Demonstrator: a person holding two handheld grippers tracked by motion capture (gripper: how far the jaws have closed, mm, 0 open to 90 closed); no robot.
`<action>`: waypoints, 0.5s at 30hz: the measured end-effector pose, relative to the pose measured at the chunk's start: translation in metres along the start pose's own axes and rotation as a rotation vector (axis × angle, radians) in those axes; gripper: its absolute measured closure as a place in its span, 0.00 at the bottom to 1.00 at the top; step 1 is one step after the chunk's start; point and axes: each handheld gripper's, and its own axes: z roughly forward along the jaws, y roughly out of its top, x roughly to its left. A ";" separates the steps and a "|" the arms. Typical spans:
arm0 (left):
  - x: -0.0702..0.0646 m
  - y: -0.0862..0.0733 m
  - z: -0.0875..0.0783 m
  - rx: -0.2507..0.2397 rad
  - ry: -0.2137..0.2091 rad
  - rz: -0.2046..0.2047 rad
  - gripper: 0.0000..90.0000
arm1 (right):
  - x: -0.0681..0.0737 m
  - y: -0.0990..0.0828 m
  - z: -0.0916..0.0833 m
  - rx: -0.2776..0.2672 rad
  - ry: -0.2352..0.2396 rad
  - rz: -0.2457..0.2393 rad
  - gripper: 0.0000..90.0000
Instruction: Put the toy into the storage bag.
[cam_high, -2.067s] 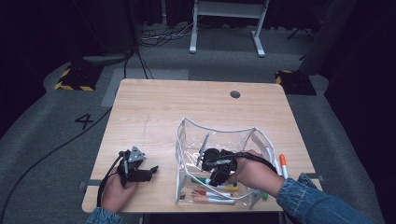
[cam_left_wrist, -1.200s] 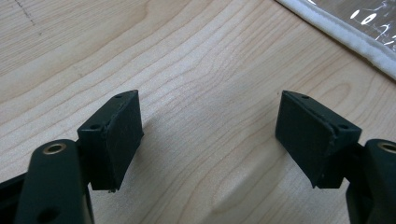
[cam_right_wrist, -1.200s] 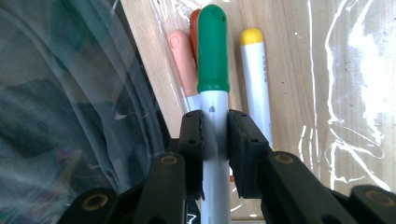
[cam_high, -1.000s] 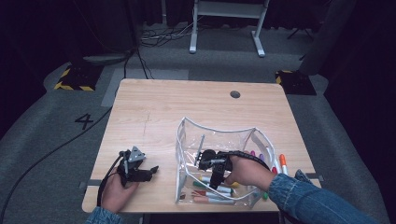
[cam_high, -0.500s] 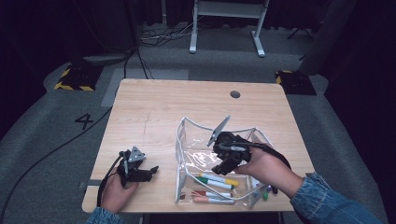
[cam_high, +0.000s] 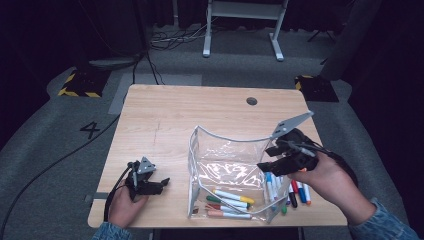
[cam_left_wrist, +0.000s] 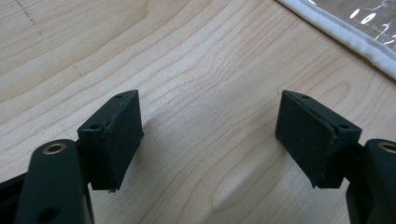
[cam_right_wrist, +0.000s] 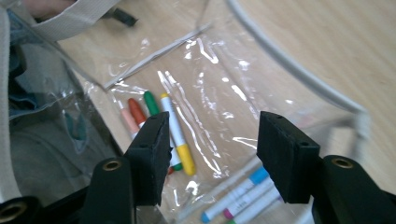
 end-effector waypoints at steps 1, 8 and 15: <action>0.000 0.000 0.000 -0.001 0.000 -0.002 0.26 | 0.000 0.000 0.000 0.000 0.000 0.000 0.48; -0.001 -0.001 -0.001 -0.004 0.006 0.000 0.26 | -0.029 -0.034 -0.034 -0.103 -0.063 0.136 0.44; -0.001 -0.001 -0.001 -0.004 0.006 0.000 0.26 | -0.047 -0.060 -0.049 -0.126 -0.100 0.204 0.42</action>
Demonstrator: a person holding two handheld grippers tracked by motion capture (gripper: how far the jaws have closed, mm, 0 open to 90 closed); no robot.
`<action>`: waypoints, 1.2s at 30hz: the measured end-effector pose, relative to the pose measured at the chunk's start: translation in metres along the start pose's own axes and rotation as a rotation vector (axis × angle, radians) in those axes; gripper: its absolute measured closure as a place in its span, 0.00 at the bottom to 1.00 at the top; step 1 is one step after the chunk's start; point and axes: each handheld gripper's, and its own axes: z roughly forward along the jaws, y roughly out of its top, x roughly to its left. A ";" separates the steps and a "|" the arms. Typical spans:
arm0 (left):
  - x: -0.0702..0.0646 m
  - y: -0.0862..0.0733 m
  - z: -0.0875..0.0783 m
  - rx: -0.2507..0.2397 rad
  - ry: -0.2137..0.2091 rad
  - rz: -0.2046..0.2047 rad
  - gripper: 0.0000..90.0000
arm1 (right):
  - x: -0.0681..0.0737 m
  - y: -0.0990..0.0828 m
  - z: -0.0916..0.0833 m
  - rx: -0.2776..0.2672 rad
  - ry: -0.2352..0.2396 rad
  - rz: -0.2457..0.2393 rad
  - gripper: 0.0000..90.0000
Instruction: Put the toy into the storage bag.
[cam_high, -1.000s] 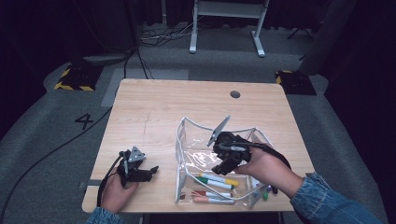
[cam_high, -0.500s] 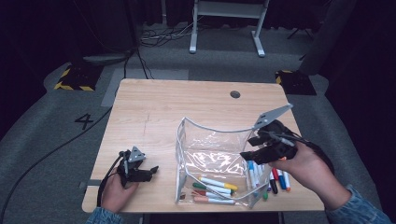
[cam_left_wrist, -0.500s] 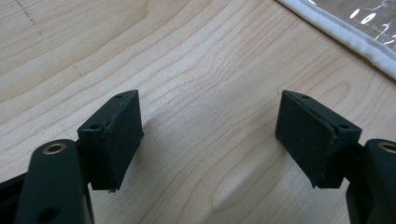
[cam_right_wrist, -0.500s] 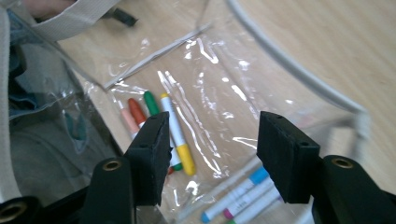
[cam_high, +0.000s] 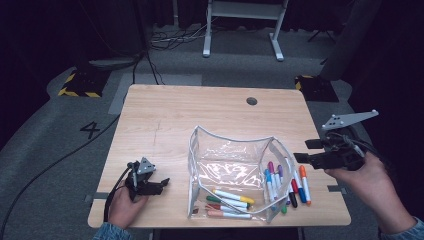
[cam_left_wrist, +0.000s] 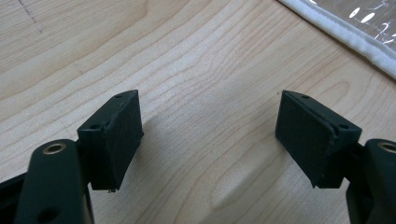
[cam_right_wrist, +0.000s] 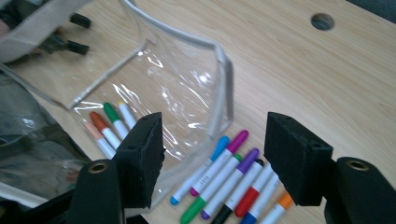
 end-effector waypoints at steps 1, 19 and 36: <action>0.000 0.000 0.000 0.000 0.000 0.000 0.26 | -0.008 -0.007 -0.002 -0.001 -0.014 0.021 0.46; 0.000 0.000 0.000 -0.001 -0.002 -0.005 0.26 | -0.072 -0.098 0.054 0.083 -0.088 0.217 0.56; 0.000 0.000 0.000 -0.001 -0.002 -0.005 0.26 | -0.094 -0.141 0.138 0.288 -0.093 0.303 0.68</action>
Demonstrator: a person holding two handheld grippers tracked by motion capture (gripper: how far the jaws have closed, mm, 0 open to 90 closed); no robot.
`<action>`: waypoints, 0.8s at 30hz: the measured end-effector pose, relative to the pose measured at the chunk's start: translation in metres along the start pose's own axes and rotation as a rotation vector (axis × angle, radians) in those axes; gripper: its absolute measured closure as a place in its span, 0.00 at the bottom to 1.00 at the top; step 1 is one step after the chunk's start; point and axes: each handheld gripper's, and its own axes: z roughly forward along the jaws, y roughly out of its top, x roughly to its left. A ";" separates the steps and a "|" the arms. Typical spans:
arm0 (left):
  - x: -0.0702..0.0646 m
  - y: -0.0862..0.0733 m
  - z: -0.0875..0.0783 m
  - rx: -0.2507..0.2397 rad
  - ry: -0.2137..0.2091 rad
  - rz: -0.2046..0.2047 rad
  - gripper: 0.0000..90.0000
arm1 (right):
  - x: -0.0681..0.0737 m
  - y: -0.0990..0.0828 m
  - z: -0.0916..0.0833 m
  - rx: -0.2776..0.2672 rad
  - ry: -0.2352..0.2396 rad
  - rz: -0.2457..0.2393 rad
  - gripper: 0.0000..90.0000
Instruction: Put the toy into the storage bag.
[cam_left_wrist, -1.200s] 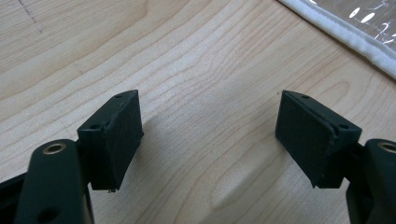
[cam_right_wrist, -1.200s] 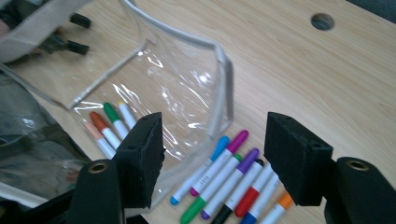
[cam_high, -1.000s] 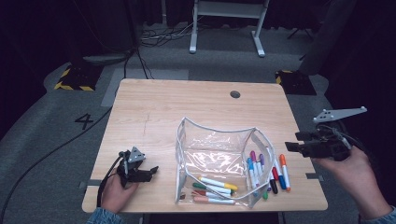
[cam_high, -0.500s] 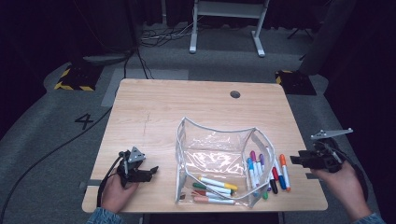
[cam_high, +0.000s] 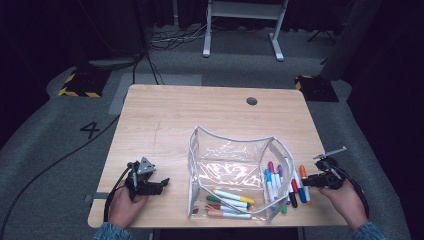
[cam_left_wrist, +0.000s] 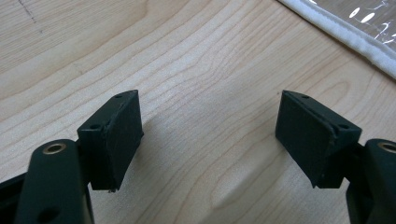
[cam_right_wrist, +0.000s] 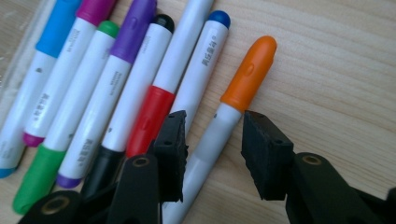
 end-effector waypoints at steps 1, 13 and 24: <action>0.000 0.000 0.000 0.000 0.001 0.002 0.26 | -0.001 0.000 0.003 0.008 -0.002 0.003 0.68; 0.000 0.000 0.000 0.000 0.000 0.001 0.26 | -0.012 0.003 0.011 0.040 -0.079 0.052 0.85; 0.000 0.000 0.000 0.003 -0.001 0.002 0.26 | -0.004 0.010 -0.035 -0.075 -0.012 0.035 0.85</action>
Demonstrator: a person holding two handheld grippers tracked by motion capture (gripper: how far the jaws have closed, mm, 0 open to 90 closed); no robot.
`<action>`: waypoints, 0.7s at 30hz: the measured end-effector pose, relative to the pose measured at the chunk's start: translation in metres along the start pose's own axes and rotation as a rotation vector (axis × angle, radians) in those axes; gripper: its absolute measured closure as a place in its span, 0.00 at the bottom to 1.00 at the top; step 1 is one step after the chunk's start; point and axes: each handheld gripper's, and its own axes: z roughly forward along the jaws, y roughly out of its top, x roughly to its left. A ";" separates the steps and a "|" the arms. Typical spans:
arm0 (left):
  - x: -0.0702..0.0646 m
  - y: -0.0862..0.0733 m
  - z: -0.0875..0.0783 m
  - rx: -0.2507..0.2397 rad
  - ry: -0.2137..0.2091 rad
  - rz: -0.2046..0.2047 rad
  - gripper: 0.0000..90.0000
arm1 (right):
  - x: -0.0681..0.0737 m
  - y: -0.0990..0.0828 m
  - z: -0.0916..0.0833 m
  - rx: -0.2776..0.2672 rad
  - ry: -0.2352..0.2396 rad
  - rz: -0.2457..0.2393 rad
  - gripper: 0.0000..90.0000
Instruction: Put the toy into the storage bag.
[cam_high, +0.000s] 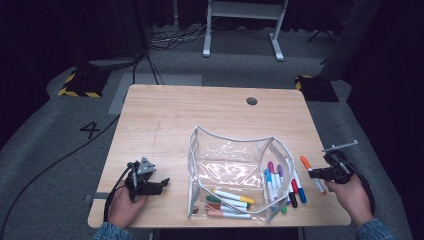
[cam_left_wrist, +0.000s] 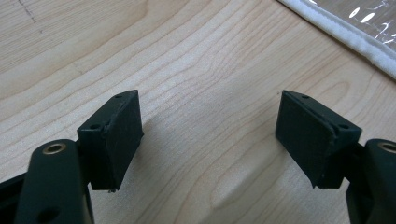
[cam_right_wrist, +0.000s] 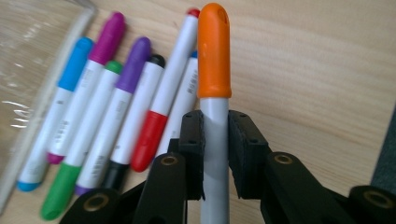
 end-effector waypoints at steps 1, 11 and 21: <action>0.000 0.000 0.000 0.000 0.000 0.001 0.26 | 0.003 0.002 -0.007 -0.011 0.008 -0.008 0.85; 0.000 0.000 0.000 -0.001 0.000 0.000 0.26 | 0.028 0.018 -0.071 -0.114 0.107 -0.089 0.85; 0.000 0.000 0.000 0.001 0.005 0.009 0.26 | 0.051 0.029 -0.109 -0.174 0.148 -0.169 0.85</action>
